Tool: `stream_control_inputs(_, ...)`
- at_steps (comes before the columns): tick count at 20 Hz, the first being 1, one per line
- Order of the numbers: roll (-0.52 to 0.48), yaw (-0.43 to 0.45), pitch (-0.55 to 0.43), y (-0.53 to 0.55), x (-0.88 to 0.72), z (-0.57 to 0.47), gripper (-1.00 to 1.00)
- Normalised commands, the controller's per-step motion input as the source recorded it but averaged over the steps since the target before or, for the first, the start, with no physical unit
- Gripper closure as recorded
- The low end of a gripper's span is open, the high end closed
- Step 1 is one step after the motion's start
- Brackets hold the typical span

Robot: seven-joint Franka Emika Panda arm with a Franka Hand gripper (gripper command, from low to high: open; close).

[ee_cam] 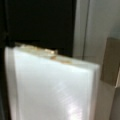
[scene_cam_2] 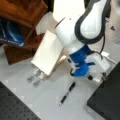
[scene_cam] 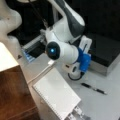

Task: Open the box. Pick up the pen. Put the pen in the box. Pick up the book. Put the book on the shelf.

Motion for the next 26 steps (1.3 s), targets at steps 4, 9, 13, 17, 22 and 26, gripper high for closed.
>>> stream_control_inputs(4,0.231,-0.036,0.048,0.01,0.04,0.02,-1.0)
stream_control_inputs(9,0.198,-0.046,0.04,-0.02,0.03,0.0,1.0)
stream_control_inputs(13,0.18,-0.071,0.021,-0.05,0.04,0.01,1.0)
stream_control_inputs(17,0.172,-0.078,0.006,-0.07,0.06,0.0,1.0)
stream_control_inputs(22,0.159,-0.074,0.0,-0.09,0.09,-0.03,1.0)
stream_control_inputs(26,0.14,-0.075,0.009,-0.07,0.13,-0.02,1.0)
